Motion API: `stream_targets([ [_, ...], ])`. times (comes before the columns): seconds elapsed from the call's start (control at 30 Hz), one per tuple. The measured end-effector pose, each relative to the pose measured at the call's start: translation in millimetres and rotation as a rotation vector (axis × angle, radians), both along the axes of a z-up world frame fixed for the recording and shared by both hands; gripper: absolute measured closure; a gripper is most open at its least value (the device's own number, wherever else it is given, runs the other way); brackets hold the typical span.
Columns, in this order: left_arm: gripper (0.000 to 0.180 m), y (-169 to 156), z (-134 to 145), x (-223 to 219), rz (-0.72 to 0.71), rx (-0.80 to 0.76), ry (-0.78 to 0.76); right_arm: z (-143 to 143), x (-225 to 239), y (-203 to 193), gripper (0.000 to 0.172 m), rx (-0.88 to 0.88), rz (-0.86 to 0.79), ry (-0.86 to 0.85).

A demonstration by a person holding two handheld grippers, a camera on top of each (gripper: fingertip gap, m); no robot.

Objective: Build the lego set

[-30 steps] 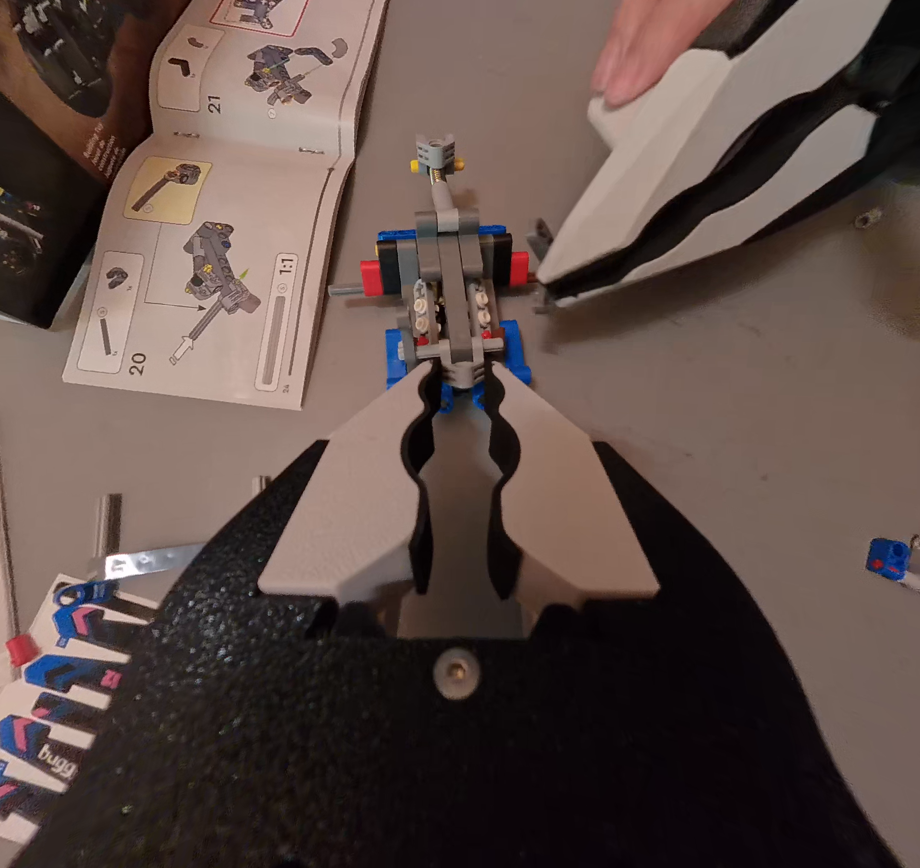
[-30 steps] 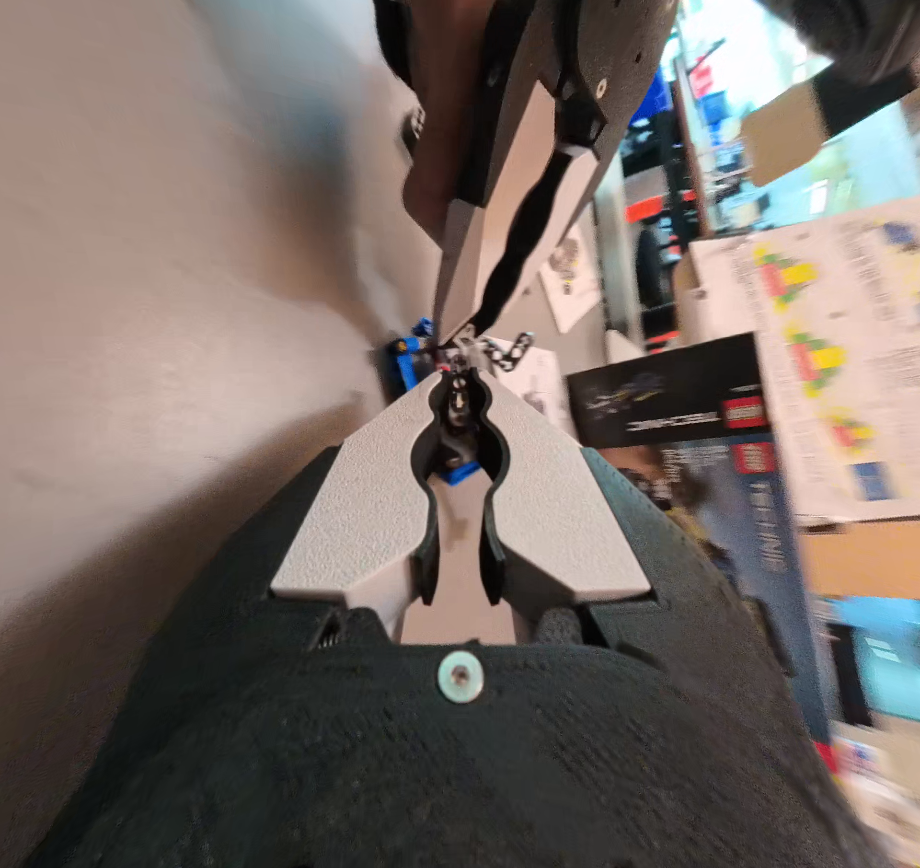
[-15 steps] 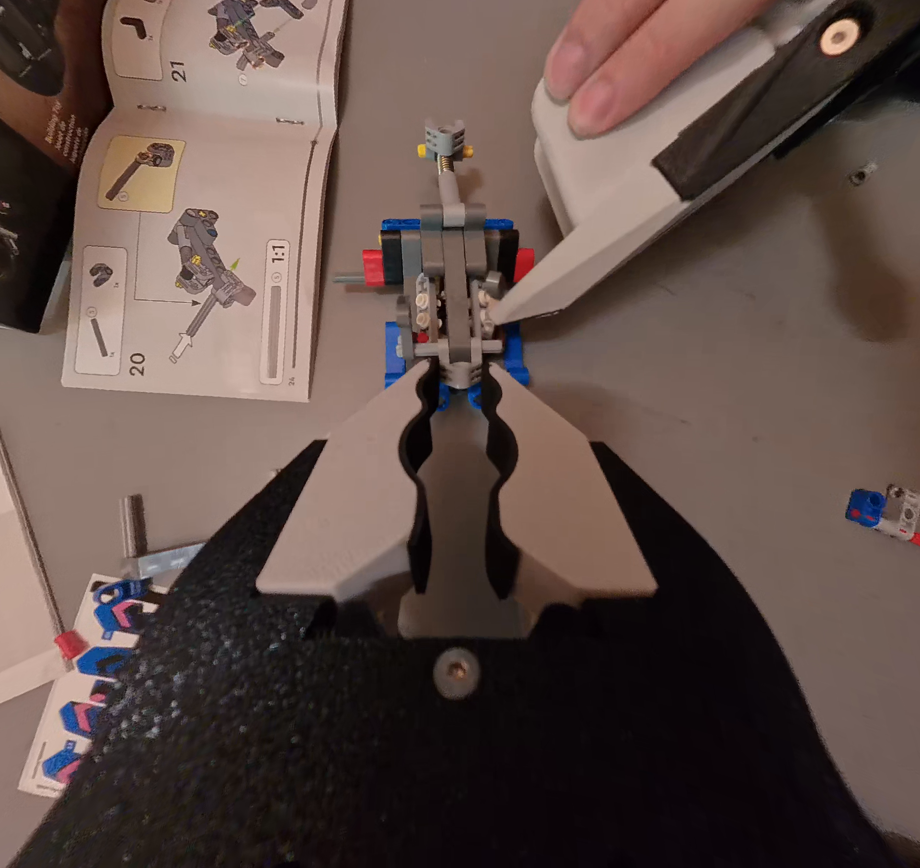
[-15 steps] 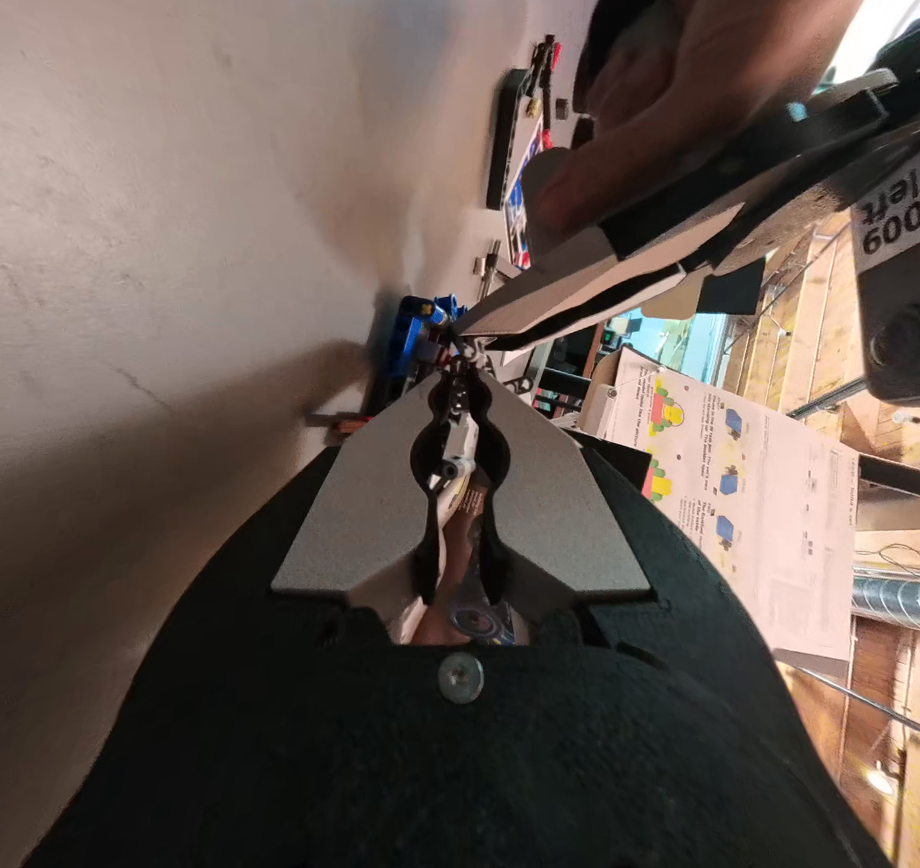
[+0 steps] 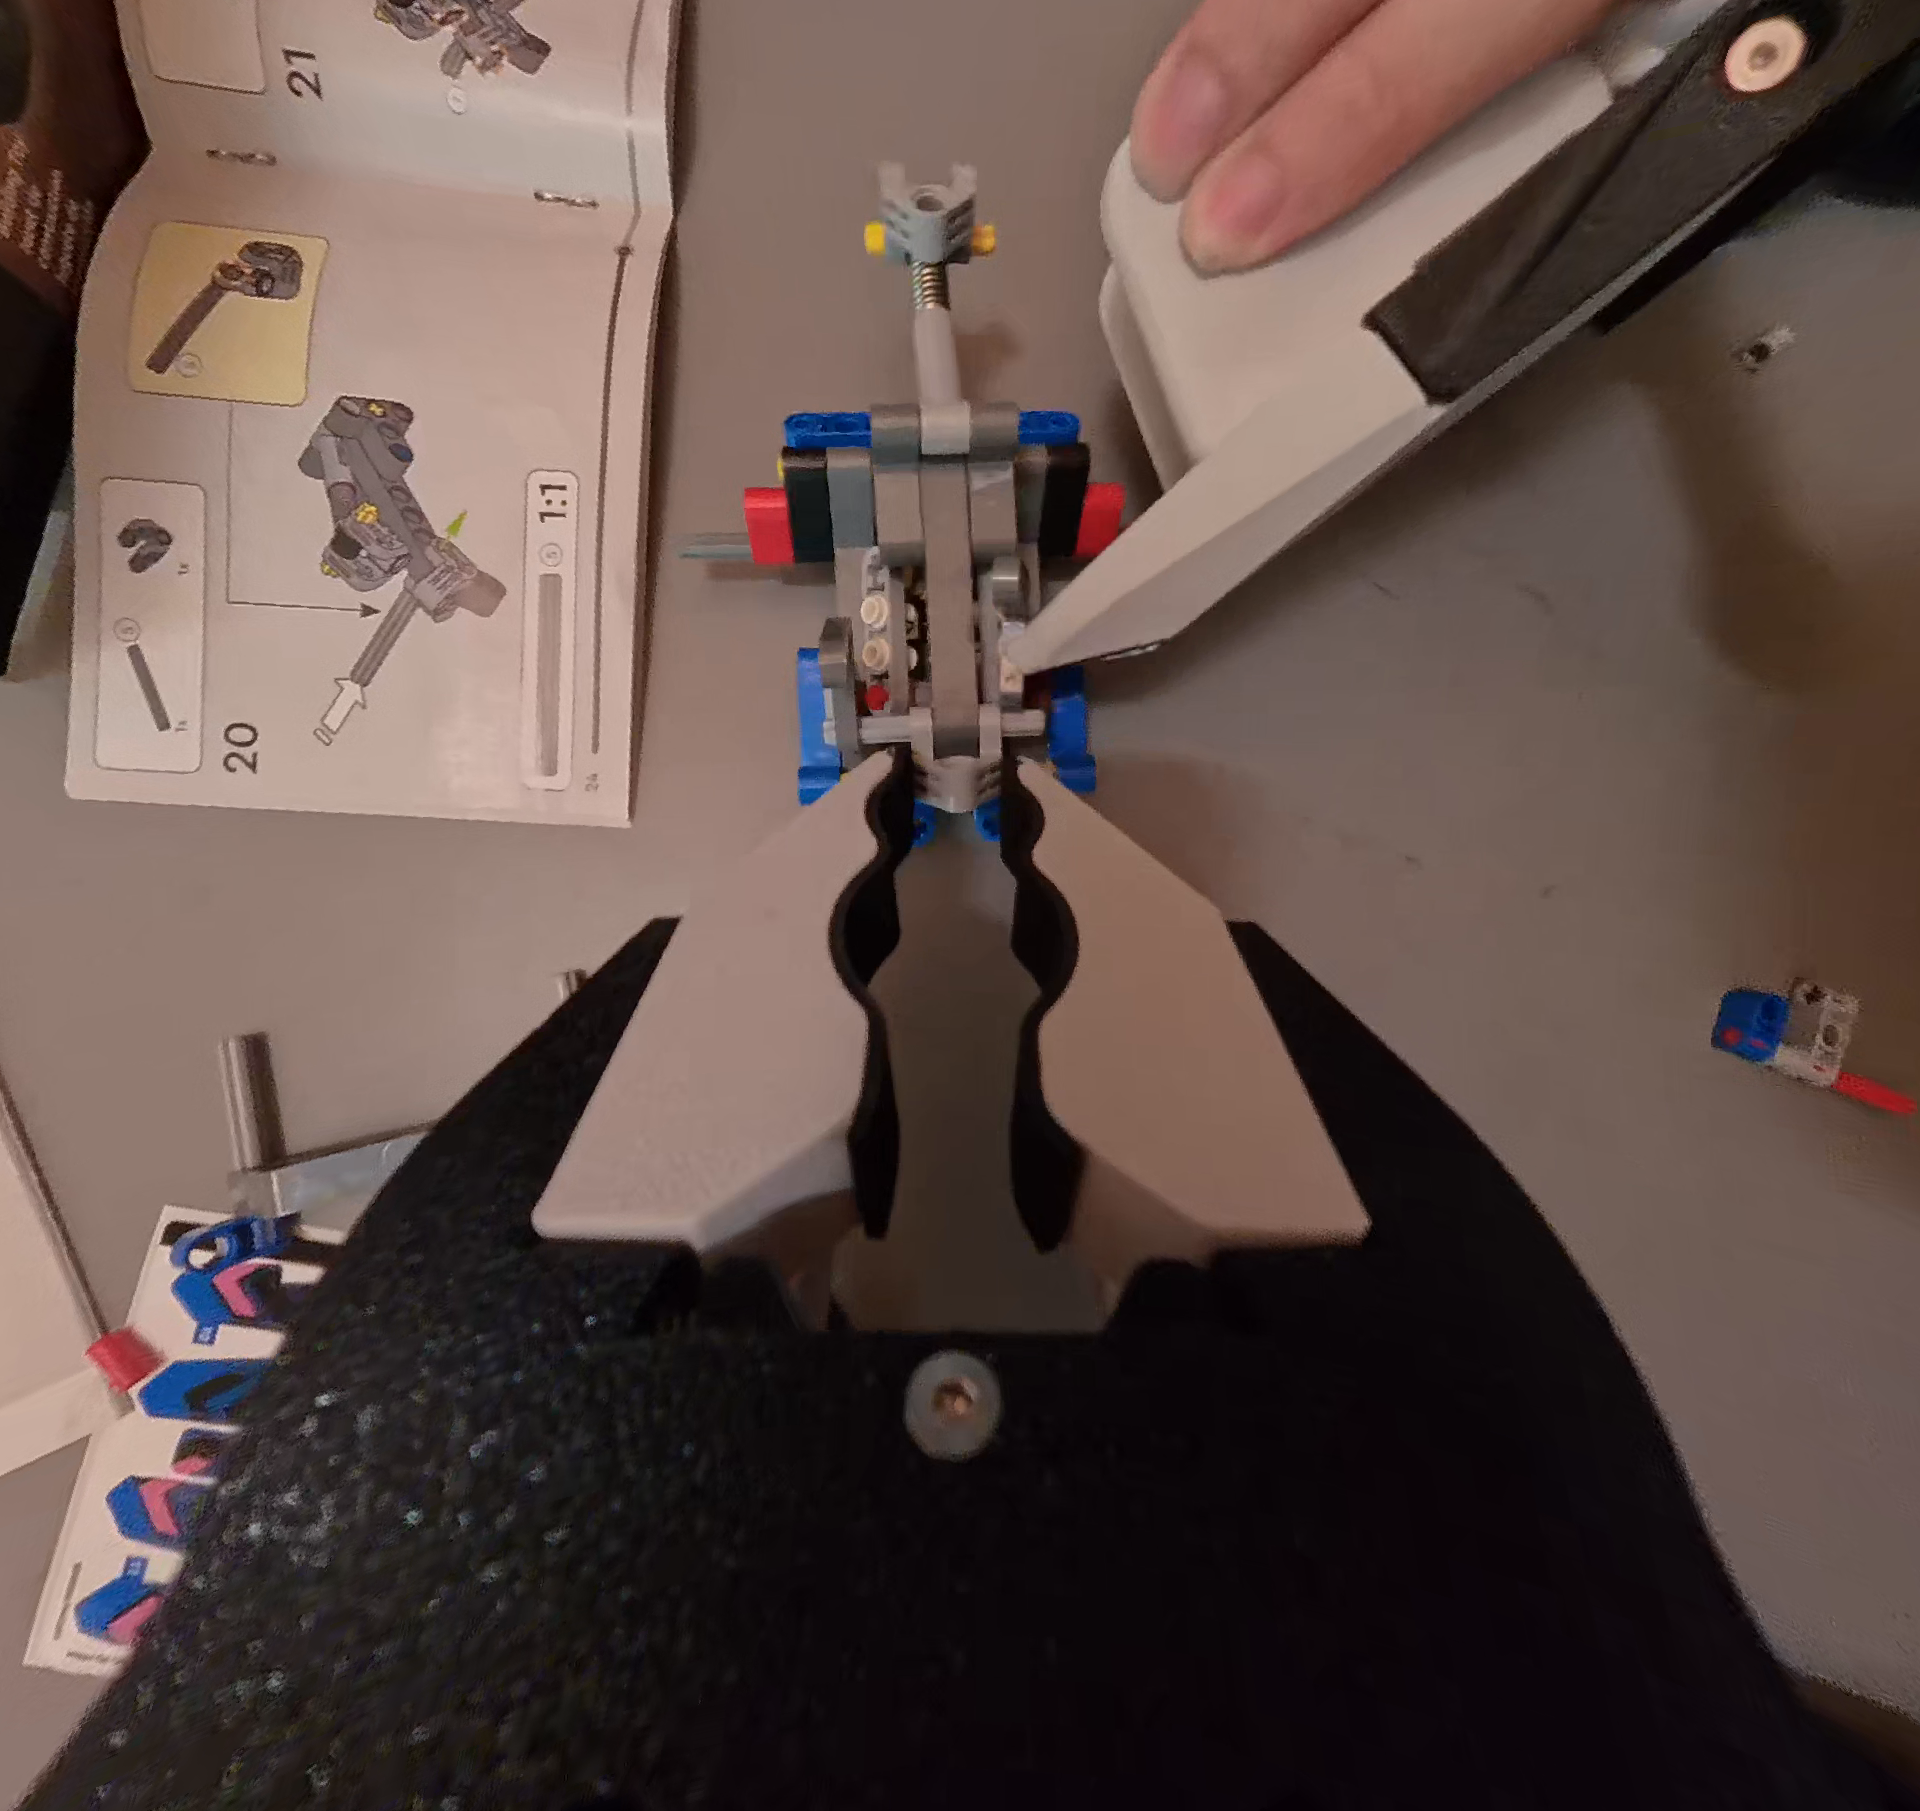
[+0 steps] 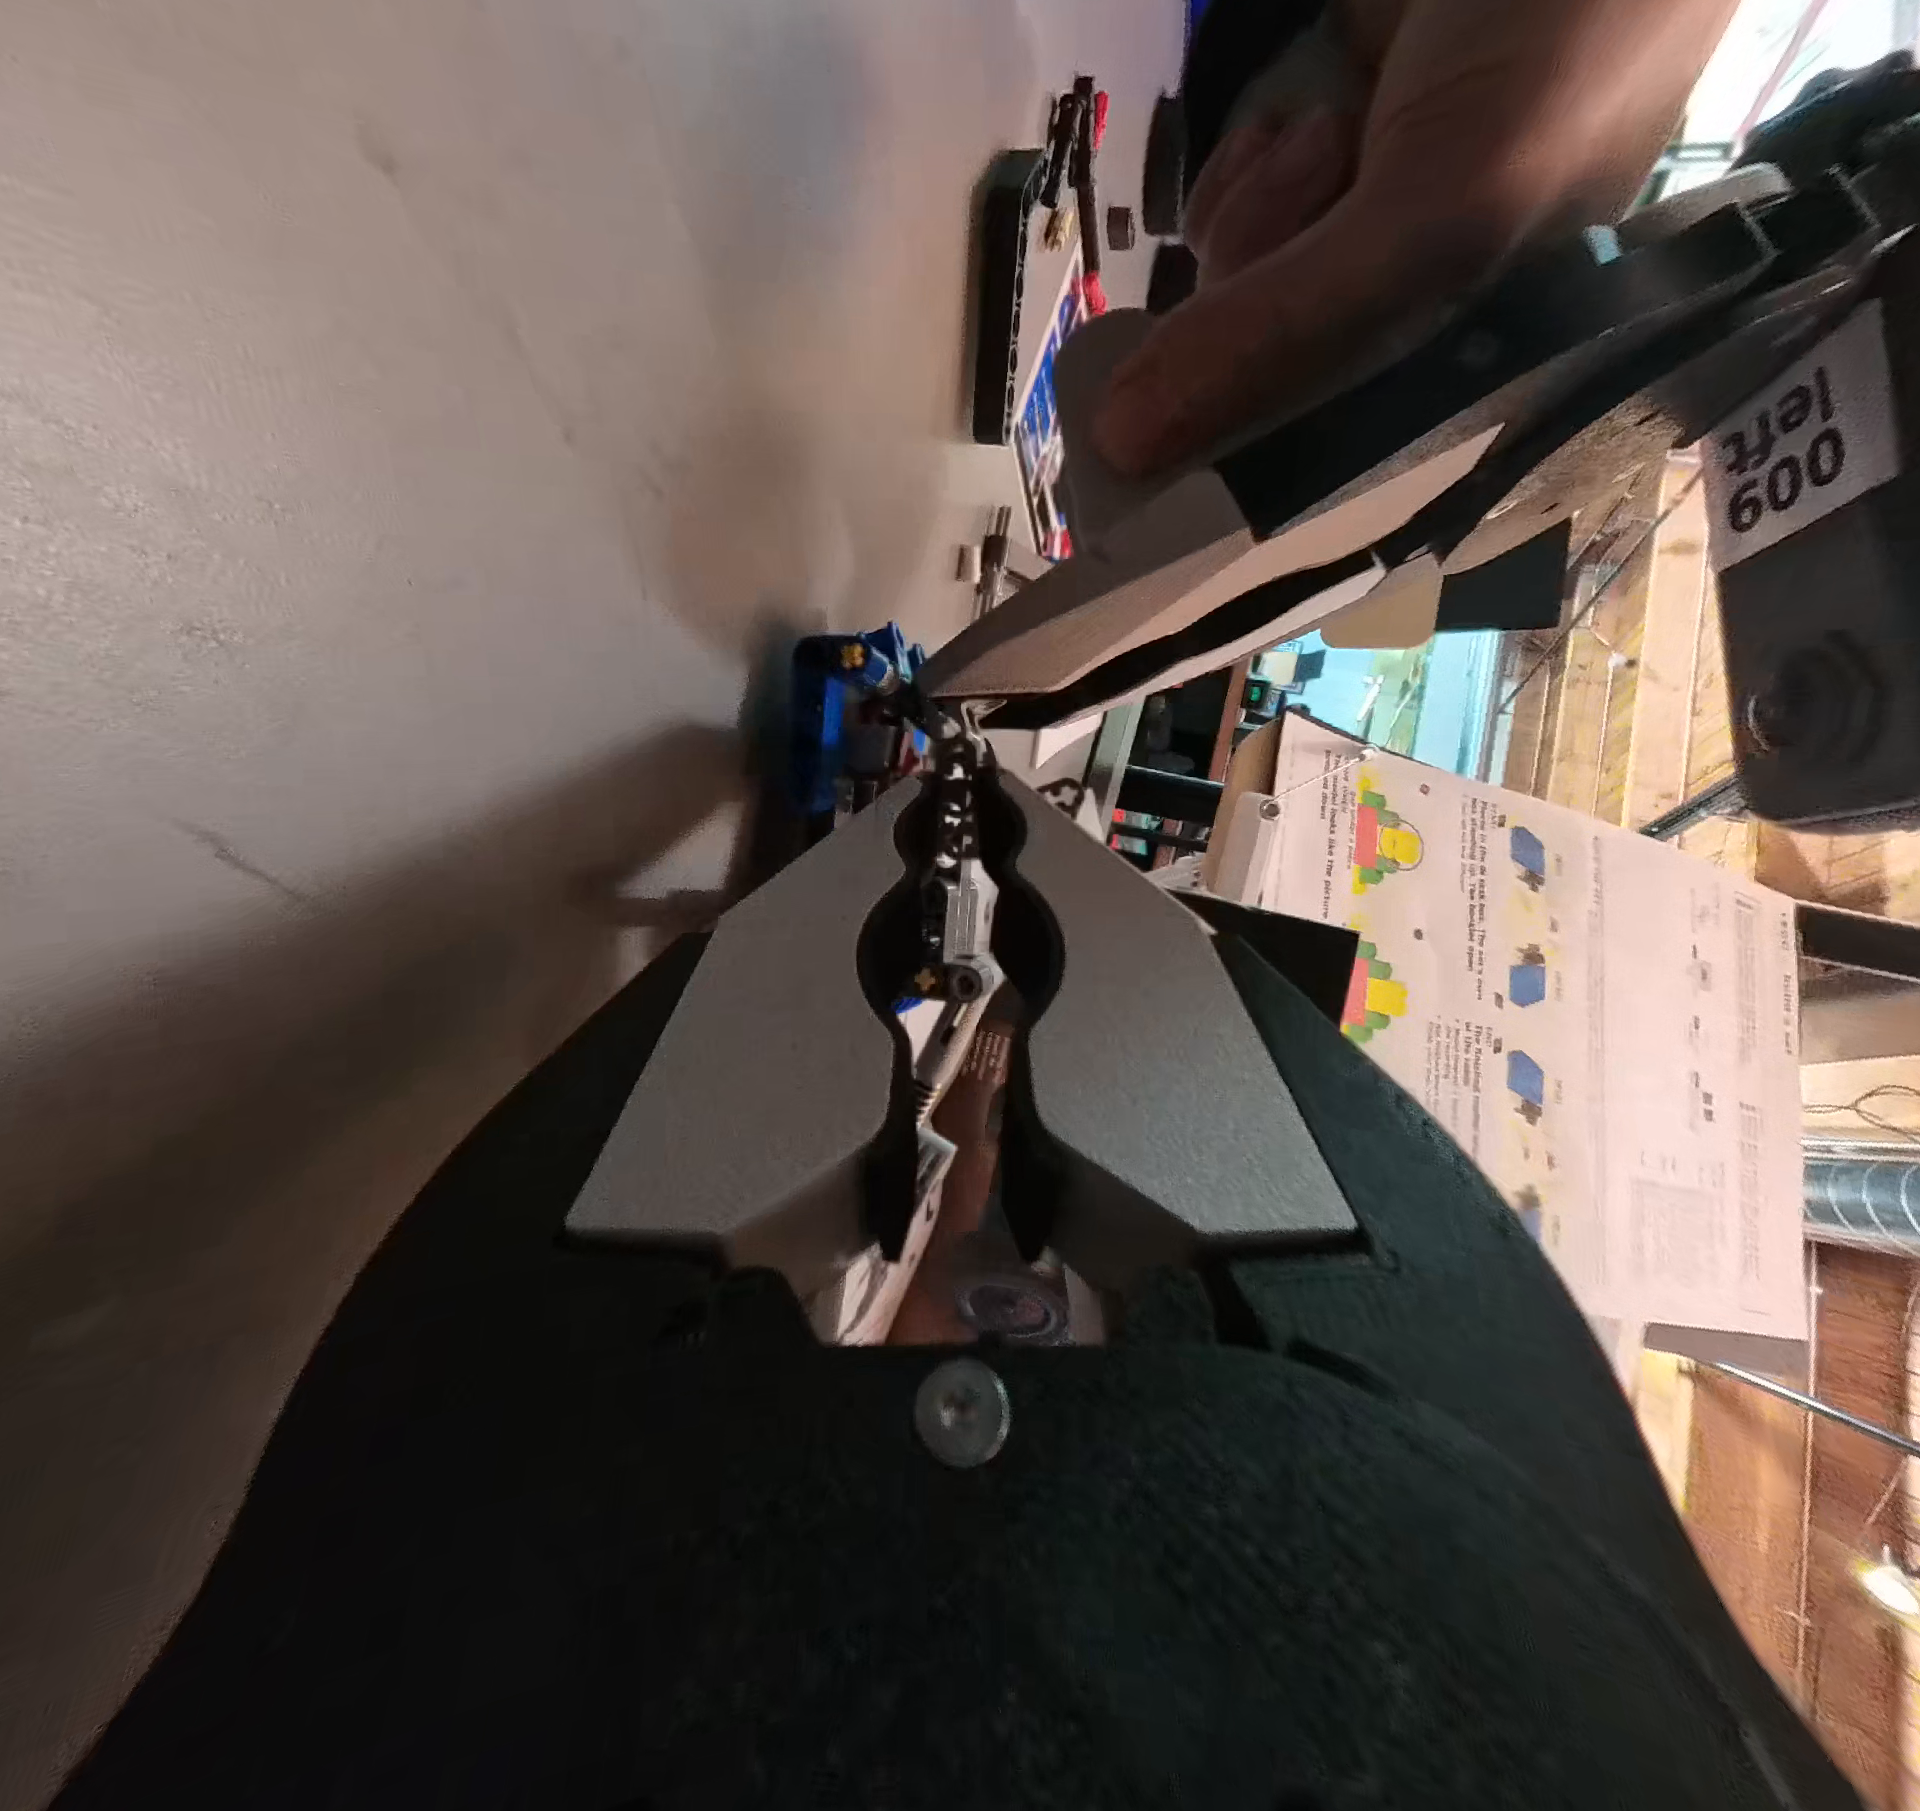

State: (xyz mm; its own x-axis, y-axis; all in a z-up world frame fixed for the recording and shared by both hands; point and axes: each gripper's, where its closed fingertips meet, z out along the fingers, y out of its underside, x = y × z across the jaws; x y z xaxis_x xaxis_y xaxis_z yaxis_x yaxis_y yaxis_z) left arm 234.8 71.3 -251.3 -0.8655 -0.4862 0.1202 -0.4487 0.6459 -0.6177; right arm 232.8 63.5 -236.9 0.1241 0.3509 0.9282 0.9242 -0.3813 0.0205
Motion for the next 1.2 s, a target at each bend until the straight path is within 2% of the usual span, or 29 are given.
stream_targets([
  [0.03,0.168,0,0,0,0.007,0.007,0.002,0,0,0,0.168,0.001,0.008,-0.003],
  [0.2,0.168,1,2,4,0.022,0.024,0.013,1,-10,2,0.168,0.005,0.037,0.008],
  [0.77,0.168,3,3,7,0.013,0.077,-0.008,-3,0,1,0.167,-0.01,-0.049,0.021],
  [0.93,0.168,3,2,9,0.023,0.097,-0.014,-3,0,5,0.168,-0.014,-0.059,-0.031],
  [1.2,0.167,2,2,10,0.001,0.048,-0.011,-2,1,4,0.167,0.02,-0.07,-0.004],
])
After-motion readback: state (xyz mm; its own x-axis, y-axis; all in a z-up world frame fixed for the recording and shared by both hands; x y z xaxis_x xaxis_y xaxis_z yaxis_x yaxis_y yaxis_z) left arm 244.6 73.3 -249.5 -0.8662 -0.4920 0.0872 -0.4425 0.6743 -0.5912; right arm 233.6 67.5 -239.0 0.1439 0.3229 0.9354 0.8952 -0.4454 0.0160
